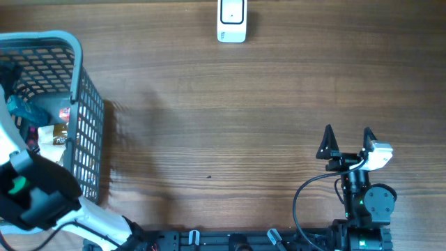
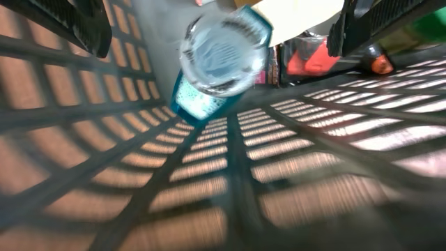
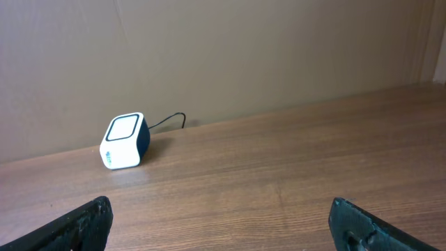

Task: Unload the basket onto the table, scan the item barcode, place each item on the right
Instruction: 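Close the left gripper on the mouthwash bottle cap, then lift the mouthwash bottle out of the basket with the left gripper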

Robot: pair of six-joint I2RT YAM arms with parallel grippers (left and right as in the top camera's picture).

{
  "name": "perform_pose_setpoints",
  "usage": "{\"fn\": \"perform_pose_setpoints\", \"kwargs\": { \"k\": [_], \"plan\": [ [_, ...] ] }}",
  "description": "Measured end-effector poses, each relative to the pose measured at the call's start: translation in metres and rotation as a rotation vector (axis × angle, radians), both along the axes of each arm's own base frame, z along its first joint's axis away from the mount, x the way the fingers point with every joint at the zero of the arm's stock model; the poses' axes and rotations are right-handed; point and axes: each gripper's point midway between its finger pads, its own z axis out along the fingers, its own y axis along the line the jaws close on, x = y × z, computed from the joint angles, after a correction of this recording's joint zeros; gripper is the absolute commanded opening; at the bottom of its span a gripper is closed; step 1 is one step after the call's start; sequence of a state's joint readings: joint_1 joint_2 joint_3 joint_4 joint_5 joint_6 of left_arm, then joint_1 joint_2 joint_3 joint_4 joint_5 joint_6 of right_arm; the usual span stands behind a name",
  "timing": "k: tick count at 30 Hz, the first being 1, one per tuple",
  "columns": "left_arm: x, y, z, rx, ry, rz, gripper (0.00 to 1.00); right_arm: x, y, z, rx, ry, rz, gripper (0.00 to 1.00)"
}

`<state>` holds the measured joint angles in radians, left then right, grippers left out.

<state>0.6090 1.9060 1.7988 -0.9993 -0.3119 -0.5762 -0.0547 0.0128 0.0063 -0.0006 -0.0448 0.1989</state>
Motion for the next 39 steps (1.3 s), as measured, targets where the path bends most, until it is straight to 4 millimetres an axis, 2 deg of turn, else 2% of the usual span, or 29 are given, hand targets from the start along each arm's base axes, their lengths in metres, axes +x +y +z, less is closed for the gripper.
{"fn": "perform_pose_setpoints", "kwargs": {
  "k": [2, 4, 5, 7, 9, 12, 15, 17, 21, 34, 36, 39],
  "plan": [
    [0.003, 0.0, -0.018, -0.028, 0.033, -0.018, 0.99, 0.0, 0.0, 0.0, 0.0, 0.0, 0.0, 1.0],
    [0.005, 0.0, -0.032, -0.049, 0.059, -0.026, 0.94, 0.0, 0.0, 0.0, 0.0, 0.0, 0.0, 1.0],
    [0.006, 0.0, -0.039, -0.06, 0.071, -0.032, 0.79, 0.0, 0.0, 0.0, 0.0, 0.0, 0.0, 1.0],
    [0.007, 0.0, -0.049, -0.074, 0.089, -0.037, 0.66, 0.0, 0.0, 0.0, 0.0, 0.0, 0.0, 1.0],
    [0.008, 0.001, -0.05, -0.07, 0.089, -0.041, 0.64, 0.0, 0.0, 0.0, 0.0, 0.0, 0.0, 1.0],
    [0.01, 0.002, -0.05, -0.066, 0.085, -0.045, 0.5, 0.0, 0.0, 0.0, 0.0, 0.0, 0.0, 1.0],
    [0.01, 0.002, -0.05, -0.067, 0.084, -0.049, 0.47, 0.0, 0.0, 0.0, 0.0, 0.0, 0.0, 1.0],
    [0.011, 0.002, -0.05, -0.066, 0.083, -0.049, 0.37, 0.0, 0.0, 0.0, 0.0, 0.0, 0.0, 1.0],
    [0.011, 0.002, -0.05, -0.067, 0.083, -0.05, 0.27, 0.0, 0.0, 0.0, 0.0, 0.0, 0.0, 1.0],
    [0.007, -0.004, -0.047, -0.086, 0.085, -0.056, 0.22, 0.0, 0.0, 0.0, 0.0, 0.0, 0.0, 1.0],
    [0.003, -0.007, -0.04, -0.084, 0.081, -0.057, 0.22, 0.0, 0.0, 0.0, 0.0, 0.0, 0.0, 1.0],
    [-0.002, -0.011, -0.01, -0.053, 0.031, -0.06, 0.22, 0.0, 0.0, 0.0, 0.0, 0.0, 0.0, 1.0]
  ]
}}
